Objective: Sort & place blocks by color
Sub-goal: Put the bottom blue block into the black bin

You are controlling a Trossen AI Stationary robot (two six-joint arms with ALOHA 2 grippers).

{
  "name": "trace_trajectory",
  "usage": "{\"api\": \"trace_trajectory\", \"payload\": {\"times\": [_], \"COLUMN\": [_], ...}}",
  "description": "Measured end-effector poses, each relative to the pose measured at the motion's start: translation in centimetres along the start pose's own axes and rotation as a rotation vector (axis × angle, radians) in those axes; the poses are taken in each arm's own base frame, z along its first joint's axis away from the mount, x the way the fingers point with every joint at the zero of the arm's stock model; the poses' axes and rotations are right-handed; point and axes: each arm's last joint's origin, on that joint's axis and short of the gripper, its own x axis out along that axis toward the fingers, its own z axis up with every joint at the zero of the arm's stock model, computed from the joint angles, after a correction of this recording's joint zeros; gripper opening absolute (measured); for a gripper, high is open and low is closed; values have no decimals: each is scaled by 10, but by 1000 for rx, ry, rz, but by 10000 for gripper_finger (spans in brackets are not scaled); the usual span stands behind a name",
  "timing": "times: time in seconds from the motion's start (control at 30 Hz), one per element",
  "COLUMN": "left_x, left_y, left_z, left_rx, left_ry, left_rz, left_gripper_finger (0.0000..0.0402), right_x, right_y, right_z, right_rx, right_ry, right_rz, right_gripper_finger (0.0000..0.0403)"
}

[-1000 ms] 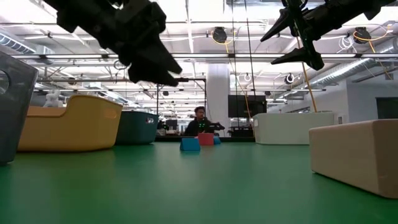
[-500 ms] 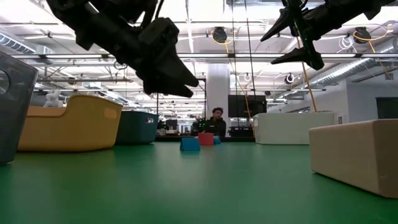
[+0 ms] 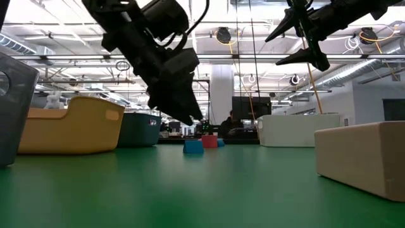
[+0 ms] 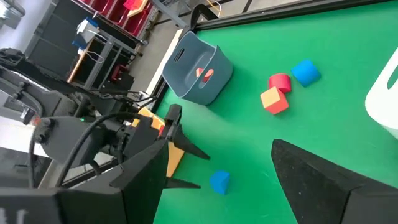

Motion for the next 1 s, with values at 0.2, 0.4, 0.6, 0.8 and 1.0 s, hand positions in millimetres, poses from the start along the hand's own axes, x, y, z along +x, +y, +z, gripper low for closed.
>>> {"api": "trace_trajectory", "payload": {"times": [0.2, 0.4, 0.6, 0.8, 1.0], "left_x": [-5, -10, -12, -12, -8], "left_y": [4, 1, -2, -3, -3], "left_z": [14, 25, 23, 19, 17], "left_rx": [-110, -427, -811, -946, -1052], "left_ry": [27, 13, 61, 119, 128], "left_rz": [29, 30, 47, 44, 61], "left_gripper_finger": [264, 314, 332, 333, 333], "right_x": [0, 0, 0, 0, 0], "right_y": [0, 0, 0, 0, 0], "right_z": [0, 0, 0, 0, 0], "right_rx": [0, 1, 0, 0, 1], "right_ry": [0, 0, 0, 0, 0], "right_rz": [0, 0, 0, 0, 0], "right_gripper_finger": [279, 279, 279, 279, 279]}}
